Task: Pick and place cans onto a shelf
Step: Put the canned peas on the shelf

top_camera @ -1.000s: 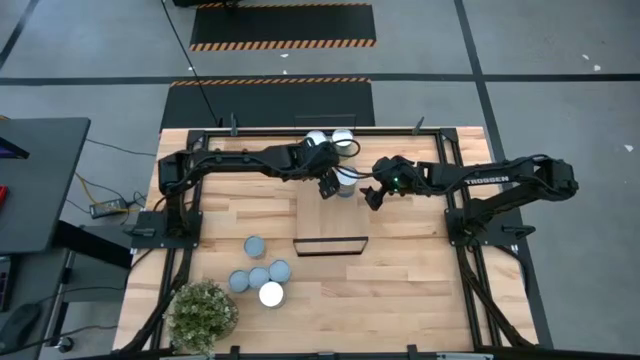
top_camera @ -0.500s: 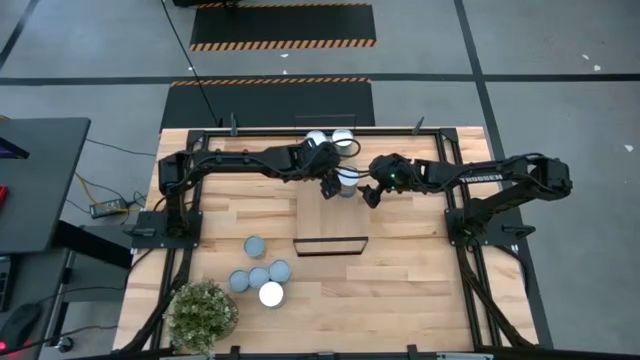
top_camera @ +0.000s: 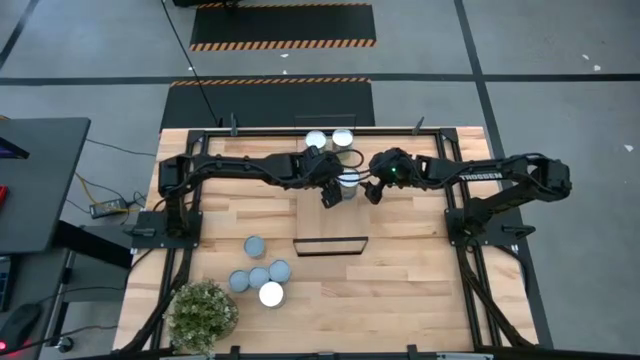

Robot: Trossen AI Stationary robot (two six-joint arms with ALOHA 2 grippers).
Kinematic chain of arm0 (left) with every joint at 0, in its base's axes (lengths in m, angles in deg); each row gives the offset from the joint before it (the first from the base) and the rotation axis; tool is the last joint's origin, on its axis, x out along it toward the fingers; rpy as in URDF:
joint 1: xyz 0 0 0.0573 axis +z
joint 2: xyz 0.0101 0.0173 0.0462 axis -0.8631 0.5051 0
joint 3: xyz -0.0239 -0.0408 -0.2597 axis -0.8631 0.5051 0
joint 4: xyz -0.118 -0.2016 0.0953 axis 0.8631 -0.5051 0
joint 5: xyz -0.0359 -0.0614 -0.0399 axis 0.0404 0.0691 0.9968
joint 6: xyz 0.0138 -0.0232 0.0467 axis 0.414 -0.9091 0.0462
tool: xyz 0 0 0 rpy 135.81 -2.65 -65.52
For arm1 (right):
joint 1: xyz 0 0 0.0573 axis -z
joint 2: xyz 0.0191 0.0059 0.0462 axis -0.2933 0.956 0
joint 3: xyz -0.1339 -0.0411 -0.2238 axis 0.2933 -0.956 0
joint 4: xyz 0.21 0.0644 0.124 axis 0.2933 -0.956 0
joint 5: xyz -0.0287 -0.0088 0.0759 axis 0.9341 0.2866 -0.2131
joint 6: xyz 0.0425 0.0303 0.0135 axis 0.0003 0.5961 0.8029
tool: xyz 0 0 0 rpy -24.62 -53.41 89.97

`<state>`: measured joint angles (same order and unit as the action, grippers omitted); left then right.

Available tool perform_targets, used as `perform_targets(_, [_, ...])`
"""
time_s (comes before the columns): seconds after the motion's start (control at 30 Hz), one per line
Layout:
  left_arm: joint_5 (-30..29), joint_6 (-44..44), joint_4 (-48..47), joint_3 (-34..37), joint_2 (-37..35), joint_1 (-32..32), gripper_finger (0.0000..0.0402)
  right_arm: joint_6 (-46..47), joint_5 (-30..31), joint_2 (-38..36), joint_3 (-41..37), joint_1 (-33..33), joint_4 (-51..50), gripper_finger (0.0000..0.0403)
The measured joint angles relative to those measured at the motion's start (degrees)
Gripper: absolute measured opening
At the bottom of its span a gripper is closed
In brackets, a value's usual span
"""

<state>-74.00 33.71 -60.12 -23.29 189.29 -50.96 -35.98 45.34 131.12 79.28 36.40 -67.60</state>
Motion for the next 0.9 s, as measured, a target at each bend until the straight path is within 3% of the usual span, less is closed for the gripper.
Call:
perform_targets(0.23, [0.06,0.04,0.09,-0.04,-0.09,-0.36,0.0286,-0.67,0.14,0.0,0.01,2.18,5.56,0.0365])
perform_targets(0.53, [-1.3,1.44,-1.77,-0.07,-0.09,-0.26,0.0286,0.73,0.1,0.0,0.04,2.88,0.96,0.0365])
perform_targets(0.77, [-1.29,1.59,-4.67,-0.07,-0.26,-0.26,0.0286,4.06,-6.97,-0.24,0.07,1.59,-4.78,0.0365])
perform_targets(0.9, [-1.29,1.59,-4.96,-0.07,-0.29,-0.3,0.0286,5.39,-7.17,-0.24,0.07,-2.36,-3.93,0.0365])
